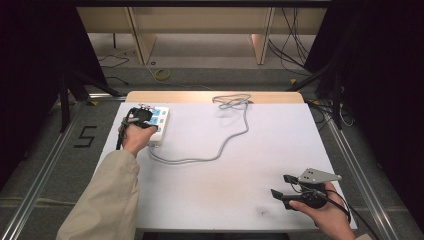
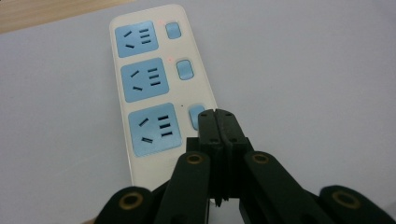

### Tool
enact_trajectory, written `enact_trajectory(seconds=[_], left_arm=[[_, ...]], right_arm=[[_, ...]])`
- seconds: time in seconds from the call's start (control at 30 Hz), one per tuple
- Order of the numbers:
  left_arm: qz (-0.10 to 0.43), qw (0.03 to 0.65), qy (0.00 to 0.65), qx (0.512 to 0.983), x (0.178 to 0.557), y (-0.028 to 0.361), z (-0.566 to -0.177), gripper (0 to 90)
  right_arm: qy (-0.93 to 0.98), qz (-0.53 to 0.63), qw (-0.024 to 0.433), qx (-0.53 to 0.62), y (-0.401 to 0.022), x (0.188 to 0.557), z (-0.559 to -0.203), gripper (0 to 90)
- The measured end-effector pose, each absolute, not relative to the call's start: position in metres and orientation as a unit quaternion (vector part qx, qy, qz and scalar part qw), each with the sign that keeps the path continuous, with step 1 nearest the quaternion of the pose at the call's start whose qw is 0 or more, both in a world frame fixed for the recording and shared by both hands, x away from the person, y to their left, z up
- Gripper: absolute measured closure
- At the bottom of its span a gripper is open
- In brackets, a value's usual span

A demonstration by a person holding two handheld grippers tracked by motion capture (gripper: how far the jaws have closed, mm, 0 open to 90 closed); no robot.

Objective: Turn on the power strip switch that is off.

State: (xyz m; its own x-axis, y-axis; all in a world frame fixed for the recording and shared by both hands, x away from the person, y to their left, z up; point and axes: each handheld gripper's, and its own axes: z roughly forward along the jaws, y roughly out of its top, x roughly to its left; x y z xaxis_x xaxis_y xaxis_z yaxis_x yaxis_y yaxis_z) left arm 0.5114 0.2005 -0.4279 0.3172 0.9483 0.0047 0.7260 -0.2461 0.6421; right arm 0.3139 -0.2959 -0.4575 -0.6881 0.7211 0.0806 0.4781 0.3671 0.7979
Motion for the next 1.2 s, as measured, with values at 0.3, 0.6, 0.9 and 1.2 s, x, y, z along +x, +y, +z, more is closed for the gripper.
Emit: enact_trajectory(seconds=[0.3,0.6,0.9,1.2], left_arm=[[0.194,0.267,0.552,0.766,0.519,0.200,-0.429,90.0],[0.191,0.255,0.555,0.768,0.527,0.202,-0.430,90.0],[0.185,0.246,0.559,0.770,0.534,0.201,-0.435,90.0],[0.186,0.244,0.560,0.770,0.541,0.199,-0.434,90.0]], right_arm=[[0.815,0.426,0.143,0.366,-0.296,0.314,-0.458,28.1],[0.816,0.425,0.143,0.365,-0.296,0.314,-0.458,28.1],[0.817,0.423,0.142,0.367,-0.296,0.314,-0.458,28.1],[0.817,0.423,0.141,0.366,-0.296,0.314,-0.459,28.1]])
